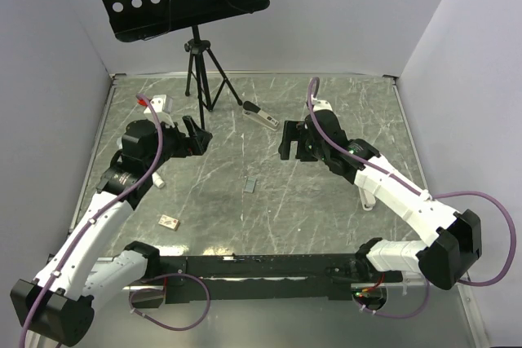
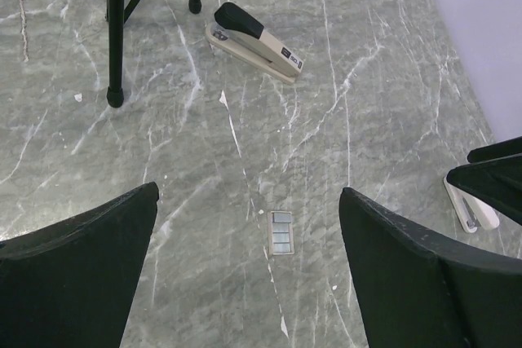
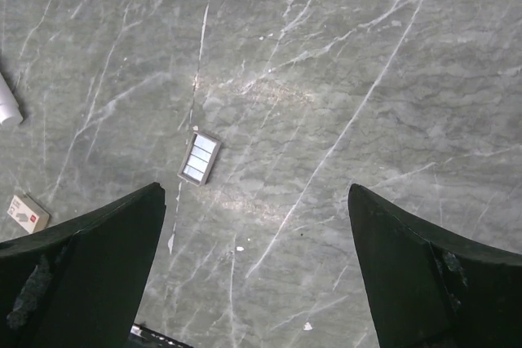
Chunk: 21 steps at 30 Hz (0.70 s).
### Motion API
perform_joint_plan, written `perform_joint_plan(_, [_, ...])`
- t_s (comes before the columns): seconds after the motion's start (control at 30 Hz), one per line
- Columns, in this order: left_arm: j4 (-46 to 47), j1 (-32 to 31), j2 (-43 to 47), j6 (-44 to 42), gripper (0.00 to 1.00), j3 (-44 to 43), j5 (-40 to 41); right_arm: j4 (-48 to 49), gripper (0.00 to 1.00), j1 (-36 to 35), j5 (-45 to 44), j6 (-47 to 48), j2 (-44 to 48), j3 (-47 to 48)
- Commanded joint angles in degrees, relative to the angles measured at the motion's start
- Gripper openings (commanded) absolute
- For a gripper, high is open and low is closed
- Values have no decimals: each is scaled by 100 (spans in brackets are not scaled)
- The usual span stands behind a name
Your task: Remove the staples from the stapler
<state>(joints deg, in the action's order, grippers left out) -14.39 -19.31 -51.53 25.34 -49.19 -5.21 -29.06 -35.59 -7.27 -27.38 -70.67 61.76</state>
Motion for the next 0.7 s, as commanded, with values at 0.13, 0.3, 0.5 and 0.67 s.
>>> perform_joint_plan(0.13, [209, -3, 169, 41, 97, -3, 2, 234, 100, 0, -73, 48, 194, 109])
perform_joint_plan(0.3, [191, -3, 231, 50, 97, -3, 90, 689, 100, 0, -38, 258, 177, 56])
perform_joint_plan(0.5, [25, -3, 310, 181, 98, -64, 881, 2498, 100, 0, -275, 1688, -51, -339])
perform_joint_plan(0.67, [-28, -3, 617, 190, 97, 23, 1338, 3100, 99, 123, 173, 3285, -1332, 502])
